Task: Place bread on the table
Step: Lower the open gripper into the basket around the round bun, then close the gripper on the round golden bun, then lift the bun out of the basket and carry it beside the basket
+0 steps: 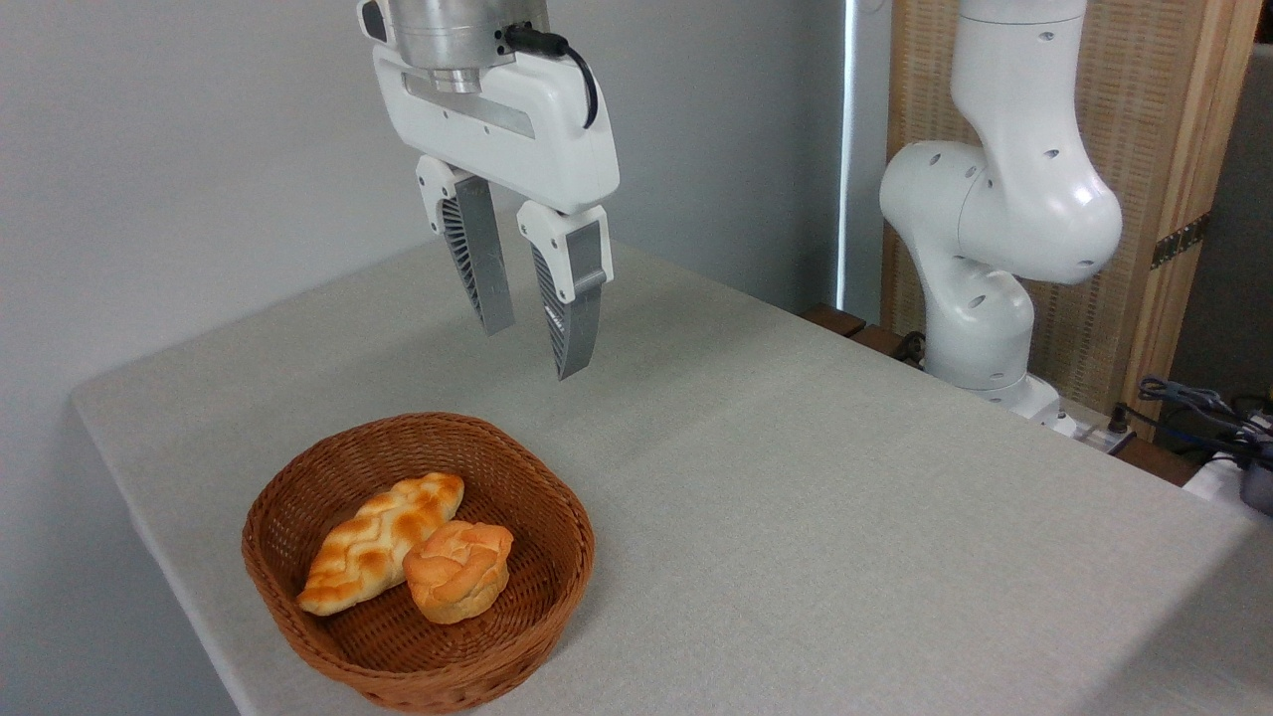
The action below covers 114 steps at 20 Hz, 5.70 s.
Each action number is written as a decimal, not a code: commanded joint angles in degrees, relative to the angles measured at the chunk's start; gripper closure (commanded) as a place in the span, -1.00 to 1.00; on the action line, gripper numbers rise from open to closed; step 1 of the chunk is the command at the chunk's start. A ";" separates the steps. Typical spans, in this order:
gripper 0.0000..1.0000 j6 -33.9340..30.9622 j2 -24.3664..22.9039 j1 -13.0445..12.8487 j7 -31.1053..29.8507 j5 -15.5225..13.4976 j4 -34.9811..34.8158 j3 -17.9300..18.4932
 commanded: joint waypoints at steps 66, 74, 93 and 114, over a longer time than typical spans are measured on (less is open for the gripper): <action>-0.91 33.78 10.37 -0.20 14.39 -1.92 -17.79 -3.58; -0.27 33.78 11.69 -0.20 14.57 -2.72 -17.79 -3.67; -0.15 34.48 12.22 -0.20 14.57 -2.80 -17.61 -3.93; -0.13 8.48 6.08 1.29 14.39 -7.64 -3.90 -4.11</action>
